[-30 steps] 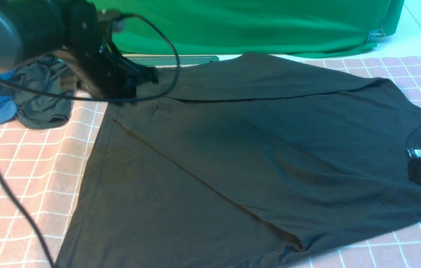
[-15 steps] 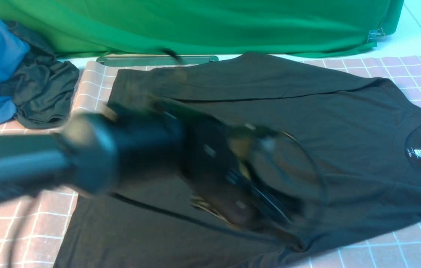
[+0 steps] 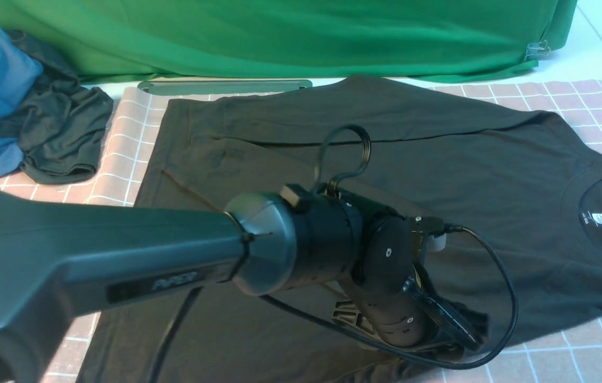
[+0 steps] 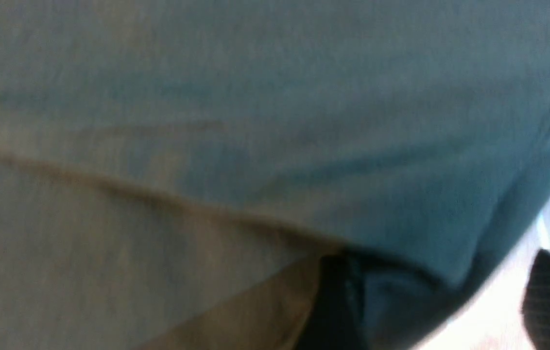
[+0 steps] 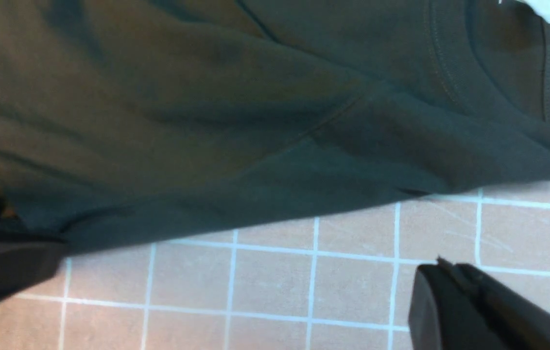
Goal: Fold a long-sleeved shirt over a pink coffee tablecloth.
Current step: 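Grab the top left corner of the dark shirt with the left gripper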
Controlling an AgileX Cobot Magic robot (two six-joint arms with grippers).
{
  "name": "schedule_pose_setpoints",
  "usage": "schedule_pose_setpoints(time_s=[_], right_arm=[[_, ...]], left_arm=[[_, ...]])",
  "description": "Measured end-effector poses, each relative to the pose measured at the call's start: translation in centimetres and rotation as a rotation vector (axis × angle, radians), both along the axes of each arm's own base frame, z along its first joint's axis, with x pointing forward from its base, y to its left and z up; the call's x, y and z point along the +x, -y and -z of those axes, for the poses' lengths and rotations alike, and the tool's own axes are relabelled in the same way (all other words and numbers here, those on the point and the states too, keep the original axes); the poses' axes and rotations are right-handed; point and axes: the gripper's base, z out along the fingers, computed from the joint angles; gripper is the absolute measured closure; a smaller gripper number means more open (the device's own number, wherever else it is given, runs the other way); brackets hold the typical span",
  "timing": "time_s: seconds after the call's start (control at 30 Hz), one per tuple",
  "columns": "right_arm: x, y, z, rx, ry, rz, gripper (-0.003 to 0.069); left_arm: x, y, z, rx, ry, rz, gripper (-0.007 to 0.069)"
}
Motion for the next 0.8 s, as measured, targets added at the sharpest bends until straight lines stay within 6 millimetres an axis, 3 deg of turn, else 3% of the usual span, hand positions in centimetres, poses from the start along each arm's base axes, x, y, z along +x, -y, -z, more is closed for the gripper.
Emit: schedule_pose_setpoints(time_s=[0.13,0.23,0.37,0.47,0.57,0.8], right_arm=[[0.2,-0.1,-0.2,0.005,0.031,-0.01,0.0624],[0.5,-0.1,-0.3,0.009,0.058,-0.011,0.0624],[1.0,-0.2,-0.2,0.006,0.052,-0.012,0.0624],[2.0,-0.2,0.2,-0.001,0.02,-0.01,0.0624],[3.3,0.0,0.8,-0.012,-0.042,-0.002,0.0624],[6.5,1.7,1.0,0.003,-0.174,-0.012,0.0624]], left_arm=[[0.5,0.4,0.4,-0.031,0.04,-0.019,0.0109],[0.6,0.5,0.9,-0.028,0.041,-0.022,0.0147],[0.6,0.5,1.0,-0.031,0.039,-0.018,0.0314],[0.5,0.7,0.9,-0.047,0.032,0.0,0.0503],[0.2,0.8,0.9,-0.065,-0.001,0.017,0.0585],[-0.8,0.7,0.2,-0.056,-0.068,0.049,0.0593]])
